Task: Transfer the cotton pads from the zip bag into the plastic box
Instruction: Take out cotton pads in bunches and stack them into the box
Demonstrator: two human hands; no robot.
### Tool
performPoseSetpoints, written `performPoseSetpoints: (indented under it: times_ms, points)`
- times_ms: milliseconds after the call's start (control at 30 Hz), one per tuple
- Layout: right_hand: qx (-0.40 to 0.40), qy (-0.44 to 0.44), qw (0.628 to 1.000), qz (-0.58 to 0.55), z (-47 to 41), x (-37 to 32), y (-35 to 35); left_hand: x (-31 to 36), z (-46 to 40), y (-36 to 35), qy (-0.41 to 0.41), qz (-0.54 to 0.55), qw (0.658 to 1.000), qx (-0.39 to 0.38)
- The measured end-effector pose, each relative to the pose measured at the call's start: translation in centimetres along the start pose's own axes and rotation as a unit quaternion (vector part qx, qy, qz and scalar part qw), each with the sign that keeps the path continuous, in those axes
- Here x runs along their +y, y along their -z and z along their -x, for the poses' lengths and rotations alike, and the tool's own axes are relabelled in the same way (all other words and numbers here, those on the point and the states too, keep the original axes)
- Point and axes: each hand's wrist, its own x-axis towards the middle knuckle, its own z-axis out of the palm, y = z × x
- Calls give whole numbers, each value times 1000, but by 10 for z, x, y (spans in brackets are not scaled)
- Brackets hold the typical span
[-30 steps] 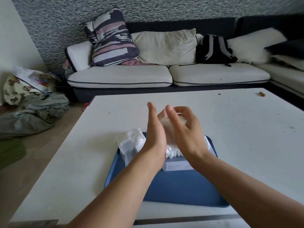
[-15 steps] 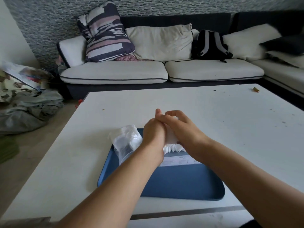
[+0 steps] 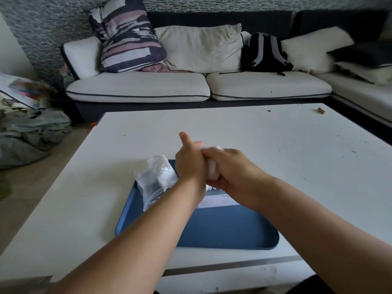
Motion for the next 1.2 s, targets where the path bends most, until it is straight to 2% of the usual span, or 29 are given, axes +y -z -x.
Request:
performPoseSetpoints:
  times_ms: [67, 133, 200, 267, 333, 433, 500, 567, 633, 767, 833, 900, 1033, 1100, 1200]
  points:
    - [33, 7, 999, -23, -4, 3, -2, 0, 2, -2, -33, -22, 999, -1]
    - [23, 5, 1000, -20, -10, -2, 13, 0, -4, -5, -84, -99, 992, 9]
    - [27, -20, 997, 74, -18, -9, 41, 3, -9, -2, -168, -212, 962, 20]
    - [65, -60, 980, 175, -24, -10, 70, 3, -12, 7, -251, -323, 913, -14]
    - [106, -98, 967, 210, -27, -5, 89, -4, -17, 14, -307, -437, 842, -75]
    - [149, -128, 946, 256, -35, 1, 94, -21, -18, 17, -329, -573, 738, -138]
    - [166, -133, 911, 354, -41, 5, 91, -25, -15, 16, -319, -612, 702, -175]
    - [182, -106, 875, 437, -47, 11, 88, -26, -14, 15, -309, -634, 684, -189]
    - [189, -74, 857, 473, -52, 18, 86, -29, -15, 14, -294, -652, 668, -205]
    - [177, -36, 821, 541, -57, 35, 80, -38, -18, 17, -242, -655, 655, -288]
    - [162, -38, 805, 570, -58, 43, 77, -41, -19, 21, -225, -674, 629, -314]
    - [166, -42, 777, 605, -59, 47, 73, -43, -20, 24, -214, -699, 604, -318]
    - [201, -31, 723, 660, -64, 50, 71, -43, -19, 22, -187, -738, 576, -298]
    - [205, -45, 719, 663, -65, 54, 78, -42, -16, 20, -177, -752, 558, -303]
    - [197, -102, 750, 623, -67, 61, 95, -40, -14, 20, -170, -747, 565, -305]
